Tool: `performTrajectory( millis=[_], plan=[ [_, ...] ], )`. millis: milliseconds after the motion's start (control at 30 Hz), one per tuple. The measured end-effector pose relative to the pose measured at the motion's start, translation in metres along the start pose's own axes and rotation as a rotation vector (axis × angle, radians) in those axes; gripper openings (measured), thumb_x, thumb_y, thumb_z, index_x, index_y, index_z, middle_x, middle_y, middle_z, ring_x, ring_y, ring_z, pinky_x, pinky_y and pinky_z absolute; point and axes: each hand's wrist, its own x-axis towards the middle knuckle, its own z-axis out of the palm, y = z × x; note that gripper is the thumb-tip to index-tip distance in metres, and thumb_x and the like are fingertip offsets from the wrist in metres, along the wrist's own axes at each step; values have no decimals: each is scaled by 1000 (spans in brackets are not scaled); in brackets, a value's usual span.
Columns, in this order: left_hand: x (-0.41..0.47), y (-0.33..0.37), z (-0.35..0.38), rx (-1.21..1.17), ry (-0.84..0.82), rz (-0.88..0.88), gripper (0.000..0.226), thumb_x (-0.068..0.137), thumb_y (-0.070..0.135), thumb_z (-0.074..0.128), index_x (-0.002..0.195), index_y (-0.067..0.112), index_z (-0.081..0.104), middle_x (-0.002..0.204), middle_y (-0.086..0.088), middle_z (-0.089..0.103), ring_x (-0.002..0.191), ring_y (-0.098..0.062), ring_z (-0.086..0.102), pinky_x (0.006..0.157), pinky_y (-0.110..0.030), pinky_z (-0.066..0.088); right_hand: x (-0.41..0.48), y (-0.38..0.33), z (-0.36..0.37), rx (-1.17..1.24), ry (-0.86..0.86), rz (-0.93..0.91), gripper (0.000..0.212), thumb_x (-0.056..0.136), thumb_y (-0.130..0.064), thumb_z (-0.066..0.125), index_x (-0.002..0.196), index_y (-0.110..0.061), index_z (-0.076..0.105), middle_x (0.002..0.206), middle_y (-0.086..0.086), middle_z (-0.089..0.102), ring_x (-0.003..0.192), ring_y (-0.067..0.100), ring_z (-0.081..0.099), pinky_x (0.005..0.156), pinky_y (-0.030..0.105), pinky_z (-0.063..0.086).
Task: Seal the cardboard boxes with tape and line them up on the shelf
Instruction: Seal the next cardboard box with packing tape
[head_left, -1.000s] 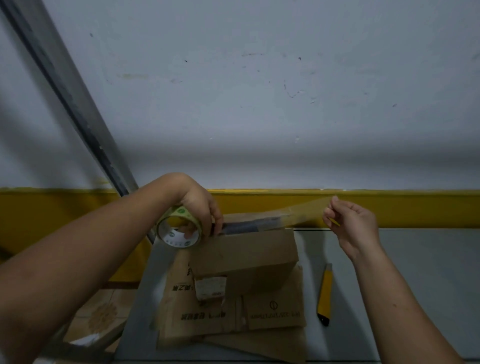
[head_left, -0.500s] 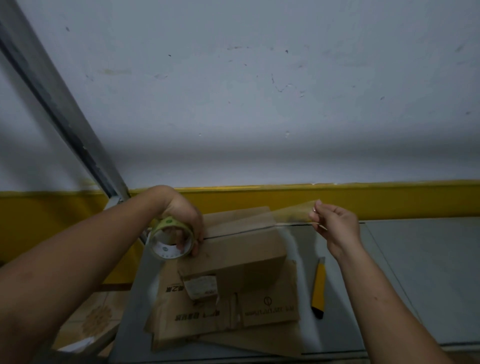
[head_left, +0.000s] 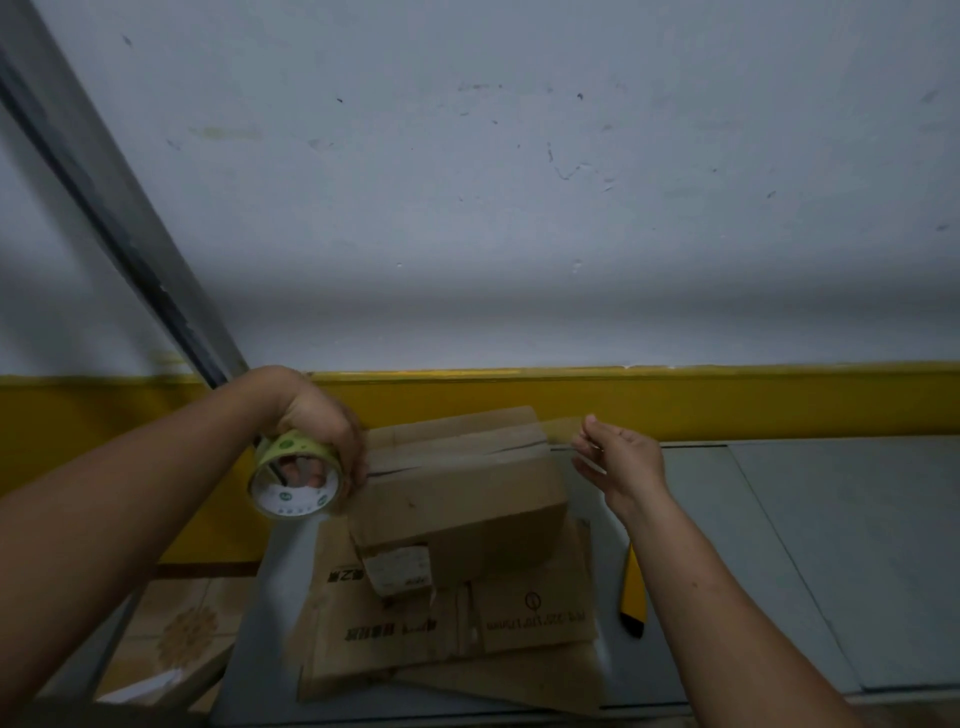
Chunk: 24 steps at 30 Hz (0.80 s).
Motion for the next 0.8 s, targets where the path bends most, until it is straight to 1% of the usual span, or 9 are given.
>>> performTrajectory(
  millis=[67,100,200,300,467,567,667,733,800],
  plan=[
    [1,2,2,38,22,25,21,105,15,57,110,6,75,84,-3,75,62,-17,65,52,-25,50,-1,0,3,30,4,17,14,96,-19,73,89,-7,71,75,5,71,75,17,69,82,42,61],
    [2,2,4,64,47,33,21,106,14,55,105,8,75,80,0,74,59,-14,65,52,-24,50,-1,0,4,44,3,25,14,96,-18,72,87,-7,71,74,5,71,74,16,68,82,42,61],
    [12,-7,6,72,117,74,19,103,14,58,104,13,77,87,1,73,62,-11,67,57,-25,51,0,1,7,82,-2,55,17,97,-16,71,82,-9,69,72,6,68,71,15,66,81,43,61],
    [19,-19,6,30,144,101,20,103,11,58,108,10,77,84,3,73,63,-10,67,57,-25,51,2,6,9,104,9,101,16,96,-15,72,83,-8,70,69,5,69,65,14,67,83,43,60],
    [22,-28,2,-37,51,151,23,106,8,54,109,12,76,83,4,75,67,-12,68,59,-26,51,4,15,9,144,64,148,12,96,-12,72,87,-5,70,69,5,73,69,16,71,84,42,61],
    [22,-25,1,-82,-14,159,23,107,3,49,111,7,71,78,6,75,58,-10,65,54,-22,49,8,19,7,149,75,159,11,95,-12,73,88,-5,70,71,6,74,72,17,72,84,42,61],
    [23,-22,1,-90,-41,159,22,107,0,46,116,1,66,72,11,74,53,-6,63,50,-20,48,11,22,8,171,71,176,12,95,-10,73,87,-3,69,71,8,73,67,16,70,85,40,61],
    [24,-26,0,-76,-50,159,22,107,2,47,115,3,68,76,11,75,57,-6,64,53,-20,48,14,25,9,184,72,189,12,94,-9,74,85,-3,69,68,7,72,64,14,70,84,39,62],
    [29,-34,-2,-78,-53,167,22,101,14,56,112,11,75,88,3,75,64,-14,63,57,-24,48,16,27,10,189,66,196,13,94,-9,75,84,-3,69,67,6,72,63,13,70,83,37,62]
  ],
)
